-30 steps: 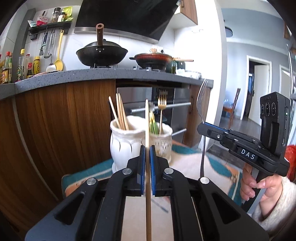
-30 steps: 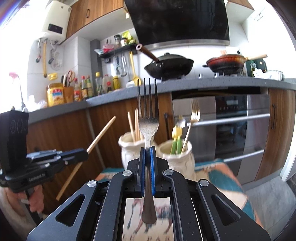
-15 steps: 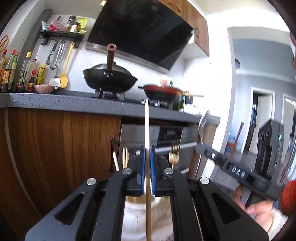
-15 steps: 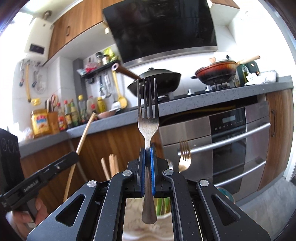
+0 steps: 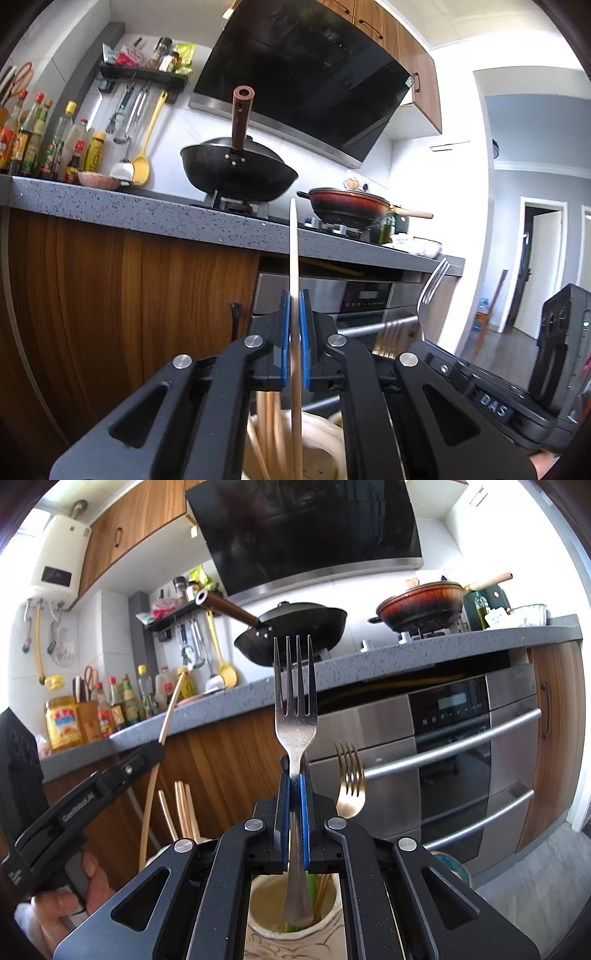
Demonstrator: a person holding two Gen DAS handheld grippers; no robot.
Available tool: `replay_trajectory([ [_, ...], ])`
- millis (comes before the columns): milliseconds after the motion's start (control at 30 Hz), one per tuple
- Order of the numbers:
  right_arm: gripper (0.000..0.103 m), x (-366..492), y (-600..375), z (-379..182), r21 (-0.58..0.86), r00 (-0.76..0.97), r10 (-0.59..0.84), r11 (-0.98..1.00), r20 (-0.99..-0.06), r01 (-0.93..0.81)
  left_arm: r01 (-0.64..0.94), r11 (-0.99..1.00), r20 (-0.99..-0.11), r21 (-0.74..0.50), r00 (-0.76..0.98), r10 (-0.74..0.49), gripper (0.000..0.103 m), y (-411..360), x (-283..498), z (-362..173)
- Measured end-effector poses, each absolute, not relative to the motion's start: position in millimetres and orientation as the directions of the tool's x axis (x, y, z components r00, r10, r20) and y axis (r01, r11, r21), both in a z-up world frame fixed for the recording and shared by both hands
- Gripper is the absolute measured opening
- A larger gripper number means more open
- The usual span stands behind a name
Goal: Organize utensils
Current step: 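Carry the chopstick with the left tool while the right tool carries the silver fork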
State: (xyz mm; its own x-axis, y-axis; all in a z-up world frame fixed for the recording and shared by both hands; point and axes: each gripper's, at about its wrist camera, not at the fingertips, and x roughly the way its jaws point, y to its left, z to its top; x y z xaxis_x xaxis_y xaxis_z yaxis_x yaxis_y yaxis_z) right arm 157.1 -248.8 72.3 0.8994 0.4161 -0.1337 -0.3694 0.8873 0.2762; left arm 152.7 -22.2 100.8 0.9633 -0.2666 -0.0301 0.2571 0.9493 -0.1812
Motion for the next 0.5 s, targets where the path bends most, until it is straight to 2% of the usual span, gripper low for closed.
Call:
replay_trajectory([
  [500, 0.006, 160, -231, 45, 0.228, 0.874, 0.429, 0.896, -0.227, -0.38, 0.227, 0.97, -0.129, -0.086, 0.963, -0.237, 0.005, -27, 137, 77],
])
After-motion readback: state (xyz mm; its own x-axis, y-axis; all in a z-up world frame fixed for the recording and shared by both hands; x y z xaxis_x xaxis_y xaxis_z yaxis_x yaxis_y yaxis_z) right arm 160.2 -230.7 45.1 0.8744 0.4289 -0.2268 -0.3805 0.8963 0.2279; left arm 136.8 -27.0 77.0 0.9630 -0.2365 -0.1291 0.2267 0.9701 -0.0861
